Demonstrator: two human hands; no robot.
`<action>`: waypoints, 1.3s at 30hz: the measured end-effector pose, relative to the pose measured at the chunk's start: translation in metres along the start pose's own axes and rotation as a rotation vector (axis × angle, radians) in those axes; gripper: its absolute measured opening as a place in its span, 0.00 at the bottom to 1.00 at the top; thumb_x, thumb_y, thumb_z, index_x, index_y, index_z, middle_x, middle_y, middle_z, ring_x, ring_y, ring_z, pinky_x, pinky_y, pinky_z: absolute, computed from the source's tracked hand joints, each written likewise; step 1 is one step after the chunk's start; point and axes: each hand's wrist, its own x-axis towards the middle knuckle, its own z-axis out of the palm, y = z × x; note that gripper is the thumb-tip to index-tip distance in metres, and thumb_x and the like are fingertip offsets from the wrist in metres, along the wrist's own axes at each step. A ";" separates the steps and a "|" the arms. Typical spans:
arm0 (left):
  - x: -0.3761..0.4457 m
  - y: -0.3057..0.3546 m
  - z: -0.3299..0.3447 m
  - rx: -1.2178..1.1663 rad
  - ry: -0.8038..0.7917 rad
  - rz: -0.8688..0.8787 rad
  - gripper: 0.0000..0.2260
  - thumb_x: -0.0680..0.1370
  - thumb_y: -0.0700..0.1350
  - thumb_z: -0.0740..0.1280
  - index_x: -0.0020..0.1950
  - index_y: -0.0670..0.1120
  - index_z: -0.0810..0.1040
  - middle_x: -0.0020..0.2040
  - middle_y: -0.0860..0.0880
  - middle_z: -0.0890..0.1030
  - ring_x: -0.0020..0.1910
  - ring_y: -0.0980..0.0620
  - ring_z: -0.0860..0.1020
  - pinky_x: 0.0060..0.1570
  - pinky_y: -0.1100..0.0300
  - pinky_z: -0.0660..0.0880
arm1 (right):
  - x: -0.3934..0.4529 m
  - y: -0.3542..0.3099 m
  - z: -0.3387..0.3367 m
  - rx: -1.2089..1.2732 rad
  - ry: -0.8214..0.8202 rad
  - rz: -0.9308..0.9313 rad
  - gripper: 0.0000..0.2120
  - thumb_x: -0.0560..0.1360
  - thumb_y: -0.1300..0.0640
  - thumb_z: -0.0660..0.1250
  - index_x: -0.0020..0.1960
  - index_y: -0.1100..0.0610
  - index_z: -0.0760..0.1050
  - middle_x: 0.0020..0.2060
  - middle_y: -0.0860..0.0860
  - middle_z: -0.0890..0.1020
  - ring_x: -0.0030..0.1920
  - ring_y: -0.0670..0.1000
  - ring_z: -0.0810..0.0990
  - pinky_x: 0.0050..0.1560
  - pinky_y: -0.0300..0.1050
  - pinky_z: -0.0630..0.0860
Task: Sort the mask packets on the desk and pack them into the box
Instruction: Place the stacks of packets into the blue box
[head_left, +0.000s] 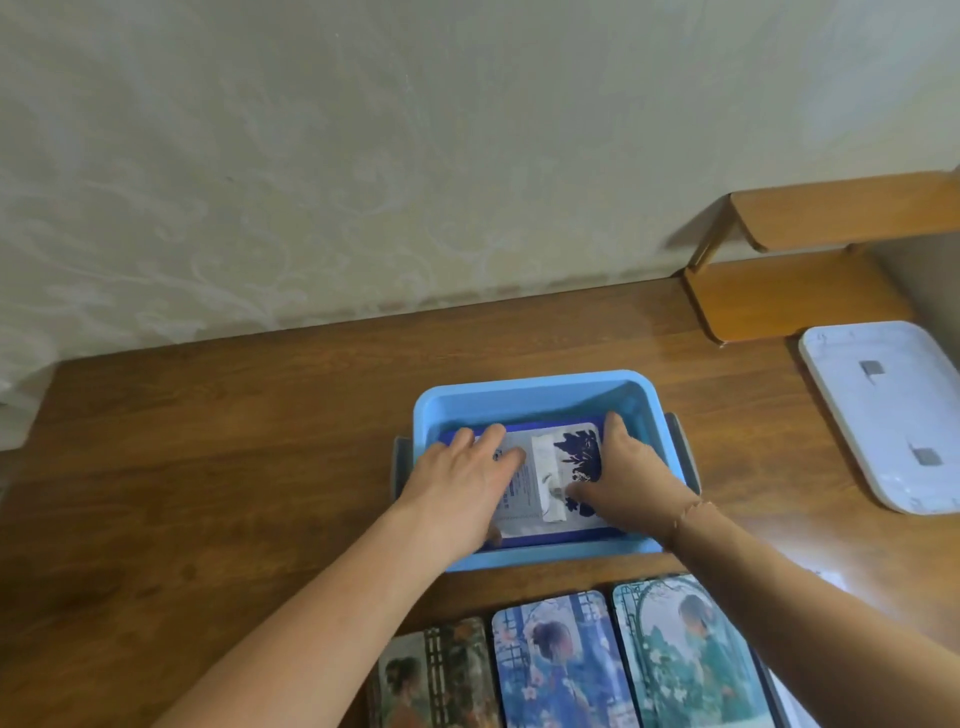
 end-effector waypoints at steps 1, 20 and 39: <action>0.003 0.000 0.002 0.017 0.003 0.005 0.34 0.70 0.52 0.76 0.71 0.50 0.64 0.72 0.46 0.62 0.64 0.43 0.68 0.57 0.49 0.73 | -0.004 0.002 0.000 -0.149 0.029 -0.072 0.36 0.73 0.56 0.73 0.72 0.62 0.56 0.62 0.57 0.73 0.61 0.57 0.75 0.57 0.44 0.72; 0.019 -0.001 -0.008 0.052 -0.217 0.004 0.49 0.66 0.53 0.80 0.76 0.51 0.51 0.75 0.46 0.54 0.71 0.42 0.61 0.60 0.48 0.74 | 0.025 0.014 0.003 -0.736 0.036 -0.696 0.45 0.66 0.40 0.74 0.74 0.51 0.55 0.70 0.51 0.61 0.68 0.53 0.62 0.67 0.49 0.69; -0.153 -0.030 0.098 -0.590 0.414 -0.081 0.11 0.77 0.50 0.67 0.56 0.48 0.81 0.50 0.56 0.80 0.51 0.60 0.77 0.50 0.59 0.78 | -0.132 0.071 0.133 -0.080 0.145 -0.641 0.09 0.69 0.43 0.67 0.46 0.44 0.72 0.34 0.40 0.77 0.33 0.40 0.77 0.30 0.36 0.73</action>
